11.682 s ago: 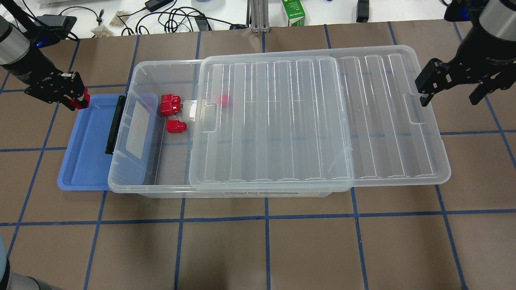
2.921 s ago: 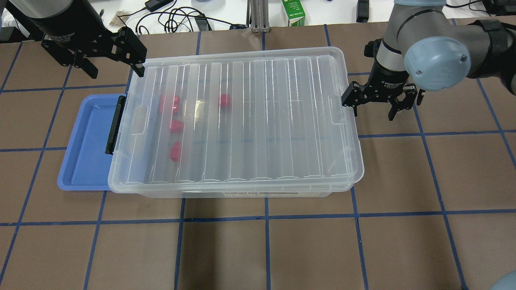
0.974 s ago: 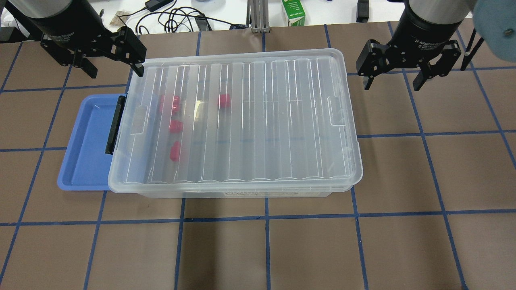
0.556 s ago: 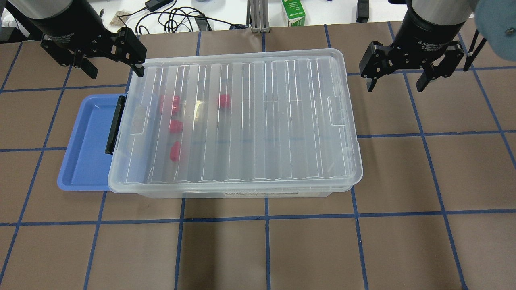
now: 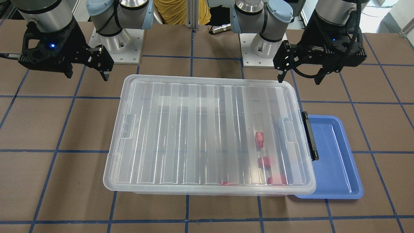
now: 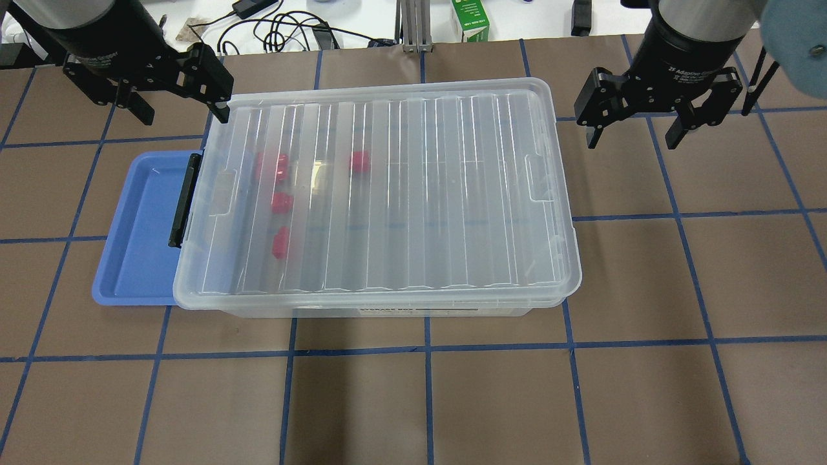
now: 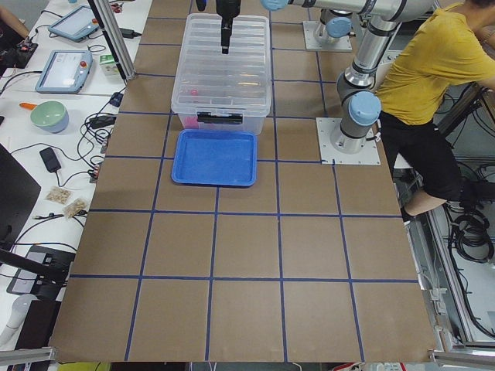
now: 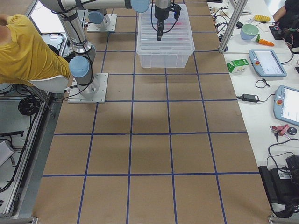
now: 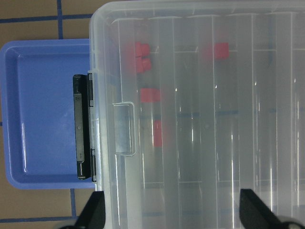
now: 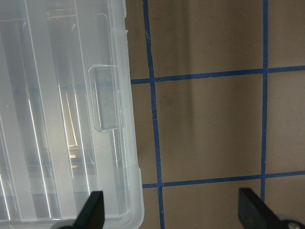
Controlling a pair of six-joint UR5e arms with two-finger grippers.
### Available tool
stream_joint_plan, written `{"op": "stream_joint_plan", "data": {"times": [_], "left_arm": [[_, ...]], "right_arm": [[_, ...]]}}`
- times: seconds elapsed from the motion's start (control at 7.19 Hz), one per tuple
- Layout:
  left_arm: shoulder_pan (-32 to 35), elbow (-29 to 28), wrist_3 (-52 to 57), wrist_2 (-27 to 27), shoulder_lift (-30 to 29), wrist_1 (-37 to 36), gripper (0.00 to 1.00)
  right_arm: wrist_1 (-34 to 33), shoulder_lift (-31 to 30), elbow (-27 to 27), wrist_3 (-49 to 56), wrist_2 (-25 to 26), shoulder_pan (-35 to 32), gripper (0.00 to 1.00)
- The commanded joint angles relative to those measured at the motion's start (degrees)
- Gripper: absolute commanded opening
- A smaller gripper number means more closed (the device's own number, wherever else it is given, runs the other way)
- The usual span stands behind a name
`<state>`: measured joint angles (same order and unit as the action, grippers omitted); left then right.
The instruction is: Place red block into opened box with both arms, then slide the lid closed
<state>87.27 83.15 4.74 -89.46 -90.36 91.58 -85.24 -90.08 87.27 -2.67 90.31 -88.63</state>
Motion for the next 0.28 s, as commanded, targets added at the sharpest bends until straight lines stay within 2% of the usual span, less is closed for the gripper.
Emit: {"op": "stream_joint_plan", "data": {"times": [0.0,0.14], "left_arm": [[0.0,0.0,0.0,0.1,0.0,0.0,1.0],[0.0,0.0,0.0,0.1,0.0,0.0,1.0]], "right_arm": [[0.2,-0.1,-0.1,0.2,-0.2,0.0,1.0],[0.3,-0.3,-0.1,0.2,-0.1,0.0,1.0]]}}
